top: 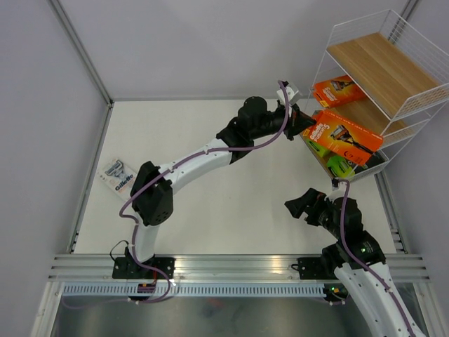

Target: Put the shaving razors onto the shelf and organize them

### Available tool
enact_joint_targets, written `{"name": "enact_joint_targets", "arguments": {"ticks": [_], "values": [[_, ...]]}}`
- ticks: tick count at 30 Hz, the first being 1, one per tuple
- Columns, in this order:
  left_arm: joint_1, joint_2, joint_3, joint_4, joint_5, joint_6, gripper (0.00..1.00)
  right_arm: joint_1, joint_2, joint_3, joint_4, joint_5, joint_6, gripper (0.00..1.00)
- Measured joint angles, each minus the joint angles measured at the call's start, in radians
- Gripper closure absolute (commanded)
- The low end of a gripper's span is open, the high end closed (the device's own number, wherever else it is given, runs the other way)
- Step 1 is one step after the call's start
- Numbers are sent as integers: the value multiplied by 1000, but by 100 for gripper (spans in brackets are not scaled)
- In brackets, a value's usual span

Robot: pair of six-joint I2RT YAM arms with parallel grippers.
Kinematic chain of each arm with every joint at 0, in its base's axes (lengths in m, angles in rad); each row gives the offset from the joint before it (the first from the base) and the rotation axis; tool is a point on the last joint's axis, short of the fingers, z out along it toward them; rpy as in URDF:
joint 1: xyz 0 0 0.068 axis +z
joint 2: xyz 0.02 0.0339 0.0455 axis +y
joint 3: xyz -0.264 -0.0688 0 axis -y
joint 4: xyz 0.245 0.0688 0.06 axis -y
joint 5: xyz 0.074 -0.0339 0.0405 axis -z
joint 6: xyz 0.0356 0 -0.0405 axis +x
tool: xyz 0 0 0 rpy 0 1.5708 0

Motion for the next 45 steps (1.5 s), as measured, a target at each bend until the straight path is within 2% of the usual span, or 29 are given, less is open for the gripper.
{"name": "enact_joint_targets", "arguments": {"ticks": [11, 19, 24, 28, 37, 45], "values": [[58, 11, -2, 46, -7, 2, 98, 0, 48, 1, 12, 1, -6, 2], [72, 153, 202, 77, 57, -75, 98, 0, 50, 16, 17, 24, -4, 2], [53, 221, 264, 82, 76, -188, 98, 0, 48, 44, 14, 43, 0, 2], [27, 224, 266, 103, 72, -345, 98, 0, 32, 81, -15, 57, 6, 2], [-15, 260, 264, 166, 35, -723, 98, 0, -55, 317, -116, 161, 23, 2], [-22, 285, 177, 175, -92, -887, 98, 0, -43, 556, -187, 284, 14, 2]]}}
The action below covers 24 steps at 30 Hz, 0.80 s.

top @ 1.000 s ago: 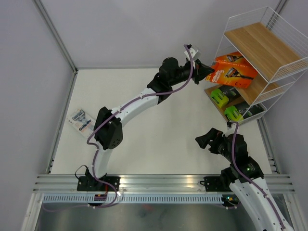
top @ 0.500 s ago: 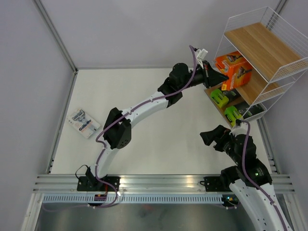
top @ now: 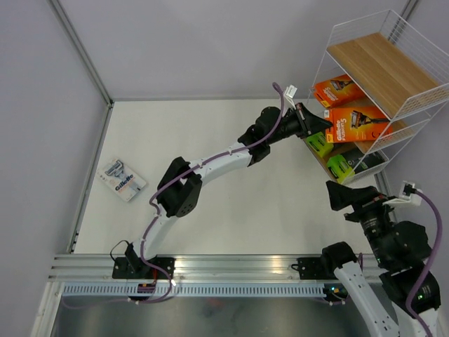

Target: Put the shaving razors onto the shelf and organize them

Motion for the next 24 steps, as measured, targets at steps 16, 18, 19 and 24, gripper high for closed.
{"name": "enact_joint_targets", "arguments": {"ticks": [16, 18, 19, 24], "values": [[-103, 32, -67, 91, -314, -243, 98, 0, 264, 325, 138, 19, -268, 2], [-126, 56, -63, 105, -372, -273, 98, 0, 273, 331, 162, 9, -289, 2], [-138, 77, -47, 114, -402, -292, 98, 0, 275, 333, 172, 2, -296, 2], [-164, 168, 81, 113, -478, -331, 98, 0, 279, 338, 198, -29, -303, 2]]}}
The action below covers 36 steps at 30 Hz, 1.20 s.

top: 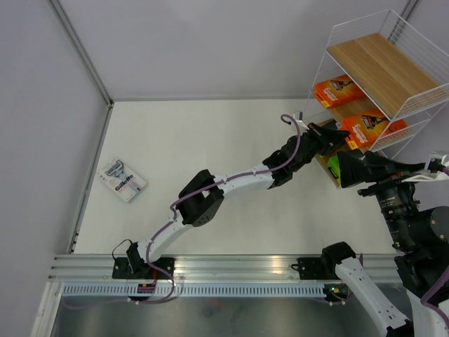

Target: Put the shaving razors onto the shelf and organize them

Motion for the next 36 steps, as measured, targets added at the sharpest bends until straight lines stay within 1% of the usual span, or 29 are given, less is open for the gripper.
{"name": "enact_joint_targets", "arguments": {"ticks": [4, 6, 7, 8, 10, 11, 12, 13, 14, 18, 21, 24, 25, 26, 28, 31, 34, 36], "values": [[-3, 29, 39, -4, -30, -18, 98, 0, 0, 2, 3, -16, 1, 2], [-3, 35, 44, -3, -42, -22, 94, 0, 0, 2, 3, -20, 2, 2], [-2, 36, 44, -4, -44, -23, 89, 0, 0, 2, 3, -23, 2, 2], [-2, 36, 44, -5, -44, -23, 72, 0, 0, 2, 3, -26, 3, 2], [-2, 35, 43, -10, -43, -14, 51, 0, 2, 2, 3, -31, 5, 2], [-2, 34, 37, -12, -42, -10, 38, 0, 5, 2, 3, -35, 5, 2], [-1, 27, 18, -12, -40, -4, 32, 0, 7, 1, 2, -39, 8, 2], [0, 17, -3, -12, -40, 0, 19, 0, 10, 0, 2, -41, 11, 2], [0, 4, -31, -13, -37, 10, 11, 0, 11, -1, 2, -43, 12, 2], [13, -69, -165, -3, 8, 26, 10, 0, 13, -6, -1, -50, 19, 2], [34, -174, -331, 50, 49, 32, 9, 0, 14, -7, 0, -54, 23, 2], [63, -329, -547, 95, 83, 63, 8, 0, 18, -17, 7, -76, 30, 2], [75, -412, -644, 107, 98, 87, 8, 0, 24, -21, 10, -89, 32, 2], [86, -449, -682, 107, 100, 95, 8, 0, 33, -26, 12, -106, 35, 2], [112, -588, -813, 98, 115, 137, 8, 0, 56, -53, 37, -148, 43, 2], [159, -791, -978, 22, 116, 181, 8, 0, 92, -120, 84, -201, 53, 2], [231, -1006, -1115, -148, 80, 219, 7, 0, 139, -178, 126, -248, 58, 2], [283, -1141, -1186, -301, 27, 235, 4, 0, 179, -201, 164, -288, 64, 2]]}}
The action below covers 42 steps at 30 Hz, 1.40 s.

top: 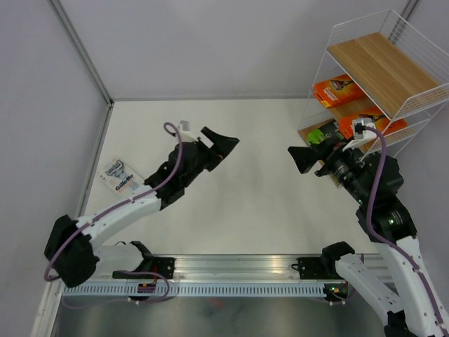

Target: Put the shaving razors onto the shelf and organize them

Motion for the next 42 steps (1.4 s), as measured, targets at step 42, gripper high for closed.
{"name": "enact_joint_targets", "arguments": {"ticks": [42], "values": [[1358, -261, -404, -571, 147, 327, 1, 8, 570, -139, 389, -175, 33, 2]]}}
